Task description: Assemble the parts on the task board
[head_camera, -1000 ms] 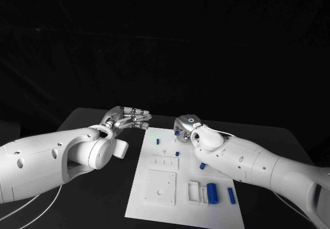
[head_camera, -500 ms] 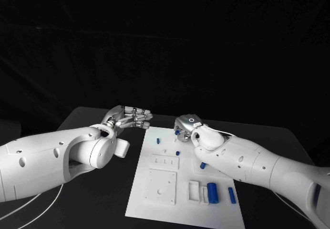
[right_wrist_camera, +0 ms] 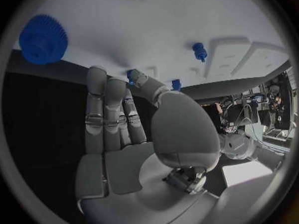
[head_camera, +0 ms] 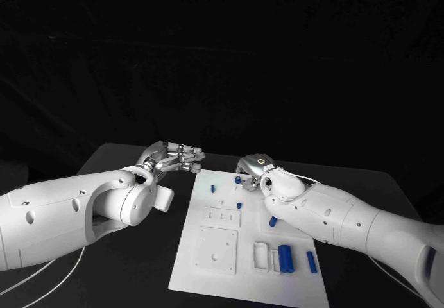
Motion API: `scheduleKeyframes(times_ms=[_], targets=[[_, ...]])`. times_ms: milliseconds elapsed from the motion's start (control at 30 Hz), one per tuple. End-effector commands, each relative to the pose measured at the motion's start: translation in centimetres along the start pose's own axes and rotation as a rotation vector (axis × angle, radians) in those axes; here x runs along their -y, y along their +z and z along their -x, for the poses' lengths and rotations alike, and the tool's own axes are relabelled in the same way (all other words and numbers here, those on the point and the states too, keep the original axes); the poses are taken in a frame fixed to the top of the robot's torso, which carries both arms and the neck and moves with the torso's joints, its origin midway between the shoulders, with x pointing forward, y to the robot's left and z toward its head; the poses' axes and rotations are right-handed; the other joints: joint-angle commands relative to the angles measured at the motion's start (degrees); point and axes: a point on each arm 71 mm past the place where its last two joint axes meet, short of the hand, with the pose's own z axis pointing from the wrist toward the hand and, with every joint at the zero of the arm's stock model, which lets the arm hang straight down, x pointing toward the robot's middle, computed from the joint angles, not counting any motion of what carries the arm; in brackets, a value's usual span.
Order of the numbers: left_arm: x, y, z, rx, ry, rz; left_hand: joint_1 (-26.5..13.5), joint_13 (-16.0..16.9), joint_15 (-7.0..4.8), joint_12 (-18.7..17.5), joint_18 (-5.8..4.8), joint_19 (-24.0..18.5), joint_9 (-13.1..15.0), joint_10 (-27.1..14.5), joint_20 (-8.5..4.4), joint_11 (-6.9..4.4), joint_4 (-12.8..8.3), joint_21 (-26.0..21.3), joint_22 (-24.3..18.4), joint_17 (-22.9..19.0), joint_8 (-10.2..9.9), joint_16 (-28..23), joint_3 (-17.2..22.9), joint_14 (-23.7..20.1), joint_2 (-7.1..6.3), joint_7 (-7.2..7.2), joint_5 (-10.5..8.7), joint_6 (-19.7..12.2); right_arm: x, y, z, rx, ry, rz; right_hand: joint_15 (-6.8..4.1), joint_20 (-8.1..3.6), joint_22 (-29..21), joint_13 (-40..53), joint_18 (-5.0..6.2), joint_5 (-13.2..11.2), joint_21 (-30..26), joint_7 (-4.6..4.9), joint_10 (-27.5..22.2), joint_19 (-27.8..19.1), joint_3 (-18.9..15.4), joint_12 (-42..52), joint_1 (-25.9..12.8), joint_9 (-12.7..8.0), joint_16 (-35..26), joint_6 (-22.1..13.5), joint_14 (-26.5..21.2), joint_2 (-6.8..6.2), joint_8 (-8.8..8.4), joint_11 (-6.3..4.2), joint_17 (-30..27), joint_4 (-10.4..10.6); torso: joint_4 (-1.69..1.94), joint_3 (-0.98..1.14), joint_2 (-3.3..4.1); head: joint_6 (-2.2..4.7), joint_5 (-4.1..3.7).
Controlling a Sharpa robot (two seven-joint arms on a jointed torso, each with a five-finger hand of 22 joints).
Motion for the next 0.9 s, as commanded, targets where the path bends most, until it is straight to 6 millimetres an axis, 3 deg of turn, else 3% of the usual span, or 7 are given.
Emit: scheduleKeyframes(times_ms=[33, 333, 467, 600, 700, 900], targets=[[0.2, 0.0, -0.1, -0.013, 0.001, -0.009, -0.27, 0.06, -0.13, -0.20, -0.36, 0.21, 0.07, -0.34, 0.22, 0.00, 0.00, -0.34, -0.06, -0.10, -0.34, -0.18, -0.31, -0.39, 0.09, 0.02, -0.35, -0.47, 0.0, -0.2, 0.2, 0.020, 0.033, 0.008, 0.23, 0.46, -0.12, -0.06, 0.62, 0.35, -0.32, -0.04, -0.27, 1.38, -0.51, -0.23, 0.37, -0.05, 0.26, -0.37, -0.02, -0.01, -0.11, -0.01, -0.15, 0.09, -0.08, 0.03, 0.00, 0.00, -0.01], [0.2, -0.1, 0.3, -0.004, 0.002, -0.008, -0.24, 0.07, -0.10, -0.19, -0.33, 0.20, 0.07, -0.42, 0.27, 0.03, -0.08, -0.41, -0.15, -0.10, -0.31, -0.24, -0.39, -0.45, 0.09, 0.05, -0.36, -0.53, 0.2, -1.2, 1.0, 0.052, 0.084, 0.020, 0.03, 0.28, 0.14, -0.06, 0.50, 0.41, -0.93, 0.10, 1.18, 1.66, 0.60, -0.23, -0.11, -0.06, 0.55, 0.13, -0.10, 0.00, -0.12, -0.29, -0.70, 0.17, -0.31, 0.05, 0.03, 0.46, -0.53], [0.1, -0.1, 0.4, -0.002, 0.002, -0.008, -0.24, 0.07, -0.10, -0.19, -0.33, 0.20, 0.07, -0.42, 0.27, 0.03, -0.08, -0.41, -0.15, -0.10, -0.31, -0.24, -0.39, -0.45, 0.09, 0.05, -0.36, -0.53, 0.9, -2.0, 1.8, 0.086, 0.112, 0.019, -0.39, -0.05, 0.58, -0.05, 0.30, 0.03, -1.03, 0.10, 4.13, 1.71, 3.74, -0.29, -1.07, -0.04, 0.67, 1.03, -0.11, -0.20, -0.10, -0.92, -0.87, 0.36, -0.40, 0.20, 0.01, 0.71, -0.94], [0.1, -0.1, 0.9, 0.006, 0.003, -0.010, -0.19, 0.07, -0.13, -0.16, -0.31, 0.25, 0.07, -0.27, 0.26, -0.02, -0.13, -0.42, -0.21, -0.09, -0.30, -0.22, -0.41, -0.37, 0.16, 0.03, -0.41, -0.51, 2.7, -3.0, 3.2, 0.102, 0.162, -0.006, -1.14, -0.73, 1.32, 0.06, -0.19, -0.56, -0.36, 0.10, 8.50, 1.82, 4.94, -0.23, -1.72, 0.07, 0.95, 2.69, -0.09, -0.27, -0.05, -2.02, -0.76, 1.11, -0.91, 0.33, -0.01, 1.04, -1.32], [0.1, -0.1, 1.2, 0.013, 0.005, -0.011, -0.11, 0.07, -0.17, -0.17, -0.30, 0.31, 0.07, -0.14, 0.23, -0.07, -0.19, -0.38, -0.20, -0.08, -0.30, -0.19, -0.38, -0.30, 0.20, 0.03, -0.39, -0.49, 4.6, -3.8, 4.1, 0.088, 0.188, -0.032, -1.70, -1.25, 1.40, 0.15, -0.60, 0.01, -0.48, -0.13, 10.99, 1.82, 2.63, -0.20, -2.39, 0.17, 0.94, 2.95, -0.13, -0.66, -0.02, -2.76, -0.73, 2.08, -1.35, 0.45, -0.01, 1.23, -1.51], [0.0, -0.1, 1.4, 0.017, 0.006, -0.010, -0.11, 0.07, -0.17, -0.17, -0.30, 0.31, 0.07, -0.14, 0.23, -0.07, -0.19, -0.38, -0.20, -0.08, -0.30, -0.19, -0.38, -0.30, 0.20, 0.03, -0.39, -0.49, 7.9, -5.0, 5.2, 0.048, 0.238, -0.081, -3.37, -2.86, 1.40, 0.65, -1.64, 5.00, -0.64, -0.54, 16.99, 2.08, -5.48, -0.14, -2.13, 0.15, 0.73, 2.14, -0.17, -0.85, -0.01, -4.63, -0.44, 4.09, -1.93, 0.67, 0.09, 1.48, -1.78]])
